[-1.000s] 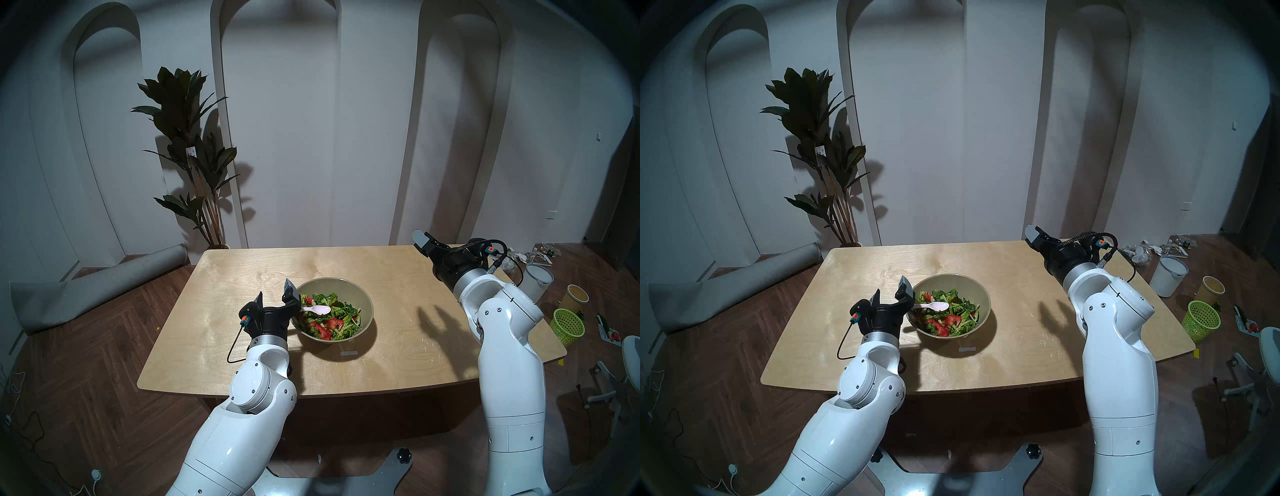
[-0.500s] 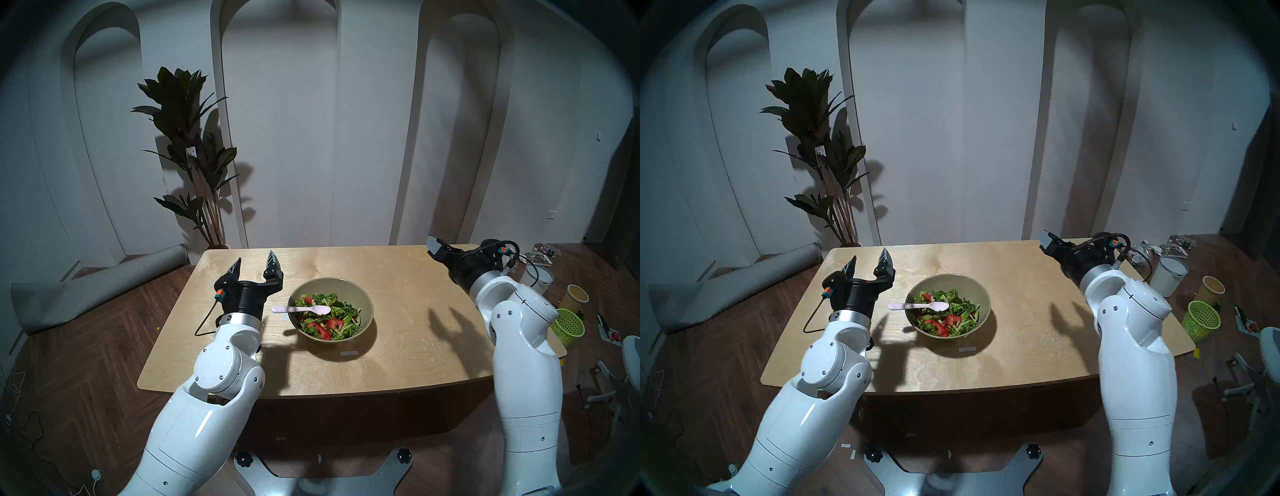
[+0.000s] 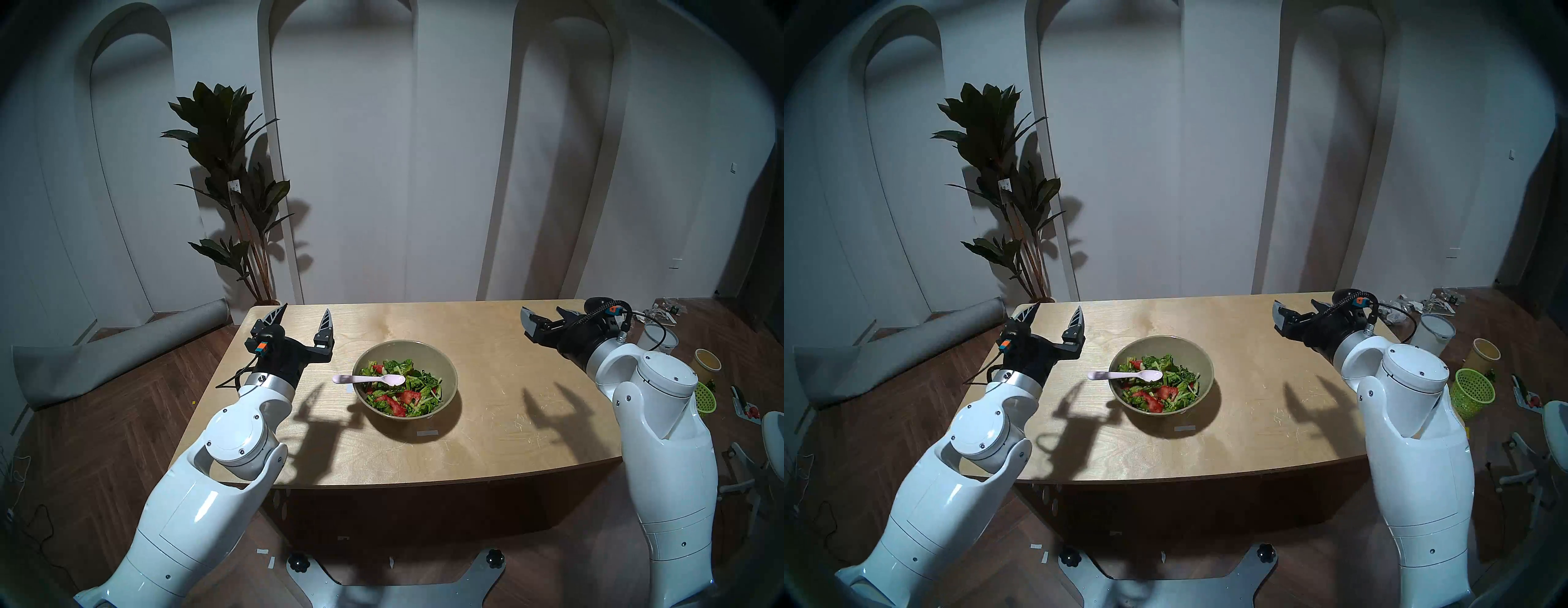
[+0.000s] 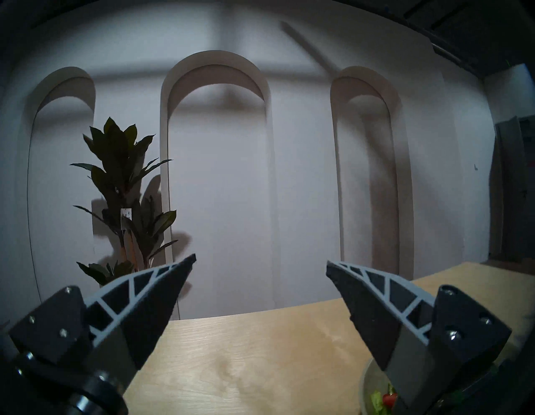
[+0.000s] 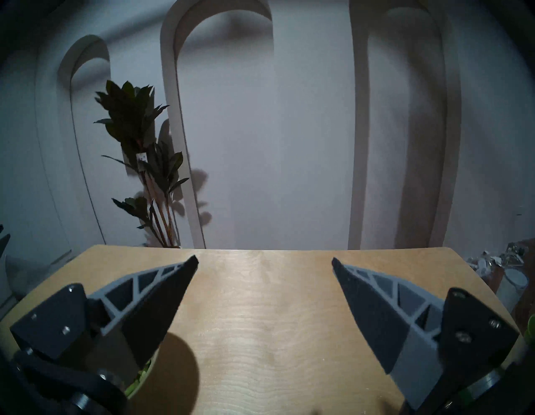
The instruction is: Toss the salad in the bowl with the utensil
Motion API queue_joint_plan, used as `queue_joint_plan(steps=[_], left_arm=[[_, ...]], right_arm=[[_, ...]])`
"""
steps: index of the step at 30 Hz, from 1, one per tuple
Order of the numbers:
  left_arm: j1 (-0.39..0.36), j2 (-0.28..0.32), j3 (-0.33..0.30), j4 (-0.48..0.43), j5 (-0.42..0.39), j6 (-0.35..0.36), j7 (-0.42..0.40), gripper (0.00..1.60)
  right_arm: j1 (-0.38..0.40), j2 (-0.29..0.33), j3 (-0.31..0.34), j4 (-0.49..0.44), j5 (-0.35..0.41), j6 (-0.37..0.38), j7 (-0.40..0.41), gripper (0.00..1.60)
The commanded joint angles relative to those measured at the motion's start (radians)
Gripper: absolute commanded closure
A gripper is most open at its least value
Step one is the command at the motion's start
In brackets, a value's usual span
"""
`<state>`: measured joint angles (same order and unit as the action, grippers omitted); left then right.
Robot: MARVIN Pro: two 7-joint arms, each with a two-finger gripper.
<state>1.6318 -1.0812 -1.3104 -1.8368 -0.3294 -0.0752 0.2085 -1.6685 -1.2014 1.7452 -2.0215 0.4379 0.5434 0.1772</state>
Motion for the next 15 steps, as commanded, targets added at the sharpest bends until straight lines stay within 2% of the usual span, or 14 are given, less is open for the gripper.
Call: queue_joint_plan(steps=[1,9,15], left_arm=[[-0.074,0.019,-0.011,0.03,0.025,0.017,-0.013,0.0],[-0.108,-0.01,-0.021,0.073,0.029,0.033,0.013,0.0],[-0.119,-0.023,-0.031,0.088,0.018,0.058,0.03,0.0]], right_arm=[[0.005,0.012,-0.006,0.013,-0.022,-0.066,0.016,0.0],[-0.006,-0.032,0.015,0.02,0.005,-0.066,0.009,0.0],[-0.01,-0.04,0.01,0.029,-0.007,-0.087,0.003,0.0]])
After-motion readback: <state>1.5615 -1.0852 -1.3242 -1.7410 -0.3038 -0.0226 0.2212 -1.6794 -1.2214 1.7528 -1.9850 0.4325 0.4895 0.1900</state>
